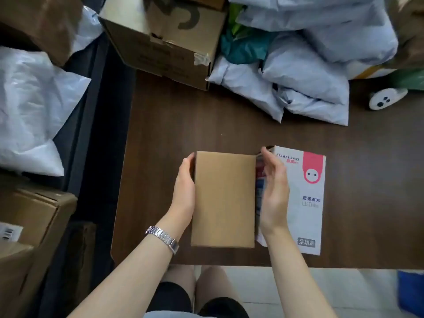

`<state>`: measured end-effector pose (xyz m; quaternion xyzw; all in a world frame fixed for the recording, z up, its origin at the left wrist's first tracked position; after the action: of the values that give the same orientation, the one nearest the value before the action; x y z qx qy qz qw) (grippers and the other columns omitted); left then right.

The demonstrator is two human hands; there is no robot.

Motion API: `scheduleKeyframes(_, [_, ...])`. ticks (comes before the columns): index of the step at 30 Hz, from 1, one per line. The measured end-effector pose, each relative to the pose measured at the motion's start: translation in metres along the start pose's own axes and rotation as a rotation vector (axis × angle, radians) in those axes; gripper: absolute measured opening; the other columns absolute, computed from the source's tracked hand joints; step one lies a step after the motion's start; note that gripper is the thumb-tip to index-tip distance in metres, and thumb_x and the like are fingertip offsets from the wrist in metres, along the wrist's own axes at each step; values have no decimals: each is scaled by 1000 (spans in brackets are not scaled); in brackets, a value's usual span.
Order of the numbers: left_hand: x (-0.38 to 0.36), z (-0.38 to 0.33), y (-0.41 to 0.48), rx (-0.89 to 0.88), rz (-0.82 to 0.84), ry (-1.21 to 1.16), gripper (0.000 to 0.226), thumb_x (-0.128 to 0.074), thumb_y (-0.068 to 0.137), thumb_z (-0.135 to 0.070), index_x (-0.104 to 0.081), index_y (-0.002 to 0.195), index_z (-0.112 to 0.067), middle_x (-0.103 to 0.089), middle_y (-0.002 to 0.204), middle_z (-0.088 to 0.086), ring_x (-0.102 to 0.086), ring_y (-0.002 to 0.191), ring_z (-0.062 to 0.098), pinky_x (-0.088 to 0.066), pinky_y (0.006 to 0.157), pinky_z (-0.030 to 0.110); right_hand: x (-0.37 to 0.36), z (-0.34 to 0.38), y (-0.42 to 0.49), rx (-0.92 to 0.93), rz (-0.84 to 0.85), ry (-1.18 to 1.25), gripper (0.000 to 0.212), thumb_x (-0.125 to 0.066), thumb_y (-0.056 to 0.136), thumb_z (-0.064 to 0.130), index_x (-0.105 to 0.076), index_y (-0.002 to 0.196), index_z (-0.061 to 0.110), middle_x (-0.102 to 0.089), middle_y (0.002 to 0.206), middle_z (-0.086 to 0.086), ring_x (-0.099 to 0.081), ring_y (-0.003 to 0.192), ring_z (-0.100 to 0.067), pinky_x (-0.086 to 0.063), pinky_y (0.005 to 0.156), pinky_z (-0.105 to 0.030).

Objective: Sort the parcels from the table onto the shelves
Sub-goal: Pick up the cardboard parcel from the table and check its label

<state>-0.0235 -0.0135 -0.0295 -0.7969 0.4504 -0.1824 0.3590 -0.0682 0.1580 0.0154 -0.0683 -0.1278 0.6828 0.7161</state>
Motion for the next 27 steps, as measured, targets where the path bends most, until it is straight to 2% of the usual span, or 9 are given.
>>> scheduleKeyframes(2, [-4, 5, 5, 42, -16, -46, 52, -22, 103, -55, -56, 139, -39, -68, 125, -11, -62, 116, 10, -42, 110, 37, 3, -3, 8, 6, -30, -63, 39, -24, 111, 24, -51, 139, 25, -54, 153, -5, -46, 145, -13, -34, 122, -29])
scheduleKeyframes(6, [-7, 14, 6, 99, -14, -23, 52, -20, 105, -54, -53, 142, -40, -65, 132, -5, -61, 117, 13, -44, 107, 38, -9, -22, 10, -195, 54, 39, 51, -28, 97, 60, -55, 136, 39, -52, 153, 9, -46, 142, 1, -35, 120, -25])
scheduleKeyframes(10, [-7, 11, 1, 114, -8, -28, 55, -22, 100, -62, -51, 143, -46, -62, 139, -2, -59, 125, 20, -43, 110, 44, -10, -20, 11, -217, 70, 89, 52, -32, 94, 62, -53, 136, 40, -54, 148, 14, -50, 136, 5, -39, 109, -18])
scheduleKeyframes(14, [-6, -23, -17, 34, 21, 1, 64, -18, 99, -66, -55, 139, -34, -70, 124, 4, -66, 111, 23, -54, 89, 38, -13, 23, 13, -170, 110, 211, 52, -31, 96, 48, -49, 141, 27, -54, 148, 7, -53, 136, 1, -45, 101, -10])
scheduleKeyframes(17, [-3, -63, -36, -72, 66, 3, 67, -16, 101, -63, -68, 121, -24, -75, 94, 2, -70, 85, 15, -58, 67, 27, -13, 69, 11, -107, 190, 275, 48, -41, 96, 36, -52, 139, 21, -61, 143, 3, -61, 128, 0, -50, 99, -15])
scheduleKeyframes(19, [0, -88, -52, -144, 87, -12, 69, -18, 102, -61, -74, 108, -22, -79, 91, 5, -73, 79, 13, -61, 65, 27, -13, 97, 7, -74, 274, 269, 46, -52, 97, 22, -55, 142, 16, -65, 141, -1, -65, 124, -5, -54, 97, -20])
scheduleKeyframes(22, [3, -108, -76, -220, 130, -12, 70, -16, 102, -61, -71, 118, -21, -79, 102, 6, -74, 87, 14, -61, 70, 30, -12, 126, -3, 41, 358, 119, 56, -61, 98, 8, -48, 147, 32, -59, 148, 11, -59, 132, -2, -53, 105, -27])
scheduleKeyframes(25, [6, -118, -95, -245, 163, -16, 65, -19, 101, -63, -70, 119, -27, -80, 95, -1, -76, 85, 12, -60, 68, 29, -12, 130, -13, 69, 423, 49, 67, -61, 100, 17, -35, 153, 48, -49, 155, 20, -54, 136, 1, -51, 110, -32])
scheduleKeyframes(27, [7, -127, -108, -286, 179, -5, 58, -28, 101, -61, -59, 136, -25, -76, 109, 0, -72, 100, 16, -60, 76, 30, -11, 130, -17, 17, 414, 83, 65, -59, 102, 22, -34, 153, 52, -53, 152, 21, -60, 131, -1, -53, 108, -35])
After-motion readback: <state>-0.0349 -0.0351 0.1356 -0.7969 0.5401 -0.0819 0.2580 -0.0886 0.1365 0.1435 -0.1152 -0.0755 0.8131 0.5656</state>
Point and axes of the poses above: each hand's wrist, its own y-axis towards the middle knuckle, its own x-axis out of the back of the hand, z = x × y, the point moved 4 cm from there along y, towards the middle knuckle
